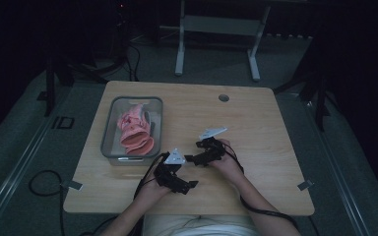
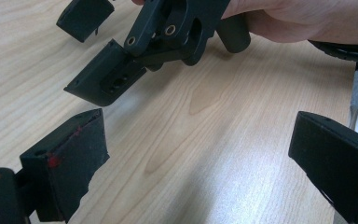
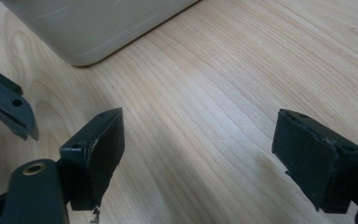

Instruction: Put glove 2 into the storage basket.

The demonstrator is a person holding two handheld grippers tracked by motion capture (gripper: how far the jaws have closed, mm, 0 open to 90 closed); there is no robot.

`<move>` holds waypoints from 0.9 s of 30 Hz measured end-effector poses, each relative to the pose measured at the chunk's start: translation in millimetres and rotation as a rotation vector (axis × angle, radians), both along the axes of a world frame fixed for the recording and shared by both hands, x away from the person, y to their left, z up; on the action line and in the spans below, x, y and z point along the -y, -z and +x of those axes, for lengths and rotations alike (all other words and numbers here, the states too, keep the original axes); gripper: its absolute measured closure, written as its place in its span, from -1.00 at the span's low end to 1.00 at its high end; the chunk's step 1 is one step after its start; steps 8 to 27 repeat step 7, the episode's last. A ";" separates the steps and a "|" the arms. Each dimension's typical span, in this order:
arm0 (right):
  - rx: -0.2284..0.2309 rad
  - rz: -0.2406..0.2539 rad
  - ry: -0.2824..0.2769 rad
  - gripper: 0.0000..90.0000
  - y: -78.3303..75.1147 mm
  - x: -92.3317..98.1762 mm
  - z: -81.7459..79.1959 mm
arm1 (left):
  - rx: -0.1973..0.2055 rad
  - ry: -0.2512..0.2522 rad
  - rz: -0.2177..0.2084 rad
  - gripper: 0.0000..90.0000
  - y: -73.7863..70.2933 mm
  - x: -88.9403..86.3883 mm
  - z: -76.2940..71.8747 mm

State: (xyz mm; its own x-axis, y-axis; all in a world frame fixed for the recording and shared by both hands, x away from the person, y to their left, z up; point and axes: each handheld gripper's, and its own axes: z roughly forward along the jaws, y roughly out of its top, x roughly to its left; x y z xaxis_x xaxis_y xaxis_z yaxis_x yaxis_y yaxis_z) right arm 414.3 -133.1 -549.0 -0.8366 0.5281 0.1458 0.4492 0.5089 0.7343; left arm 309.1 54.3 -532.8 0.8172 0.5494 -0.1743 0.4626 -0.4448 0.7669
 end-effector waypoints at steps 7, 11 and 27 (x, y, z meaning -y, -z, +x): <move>0.016 0.005 -0.003 -0.62 -0.6 -0.4 -1.4 | -0.008 0.017 0.007 -0.91 3.6 1.2 -2.0; 0.016 0.005 -0.003 -0.62 -0.6 -0.4 -1.4 | -0.008 0.017 0.007 -0.91 3.6 1.2 -2.0; 0.016 0.005 -0.003 -0.62 -0.6 -0.4 -1.4 | -0.008 0.017 0.007 -0.91 3.6 1.2 -2.0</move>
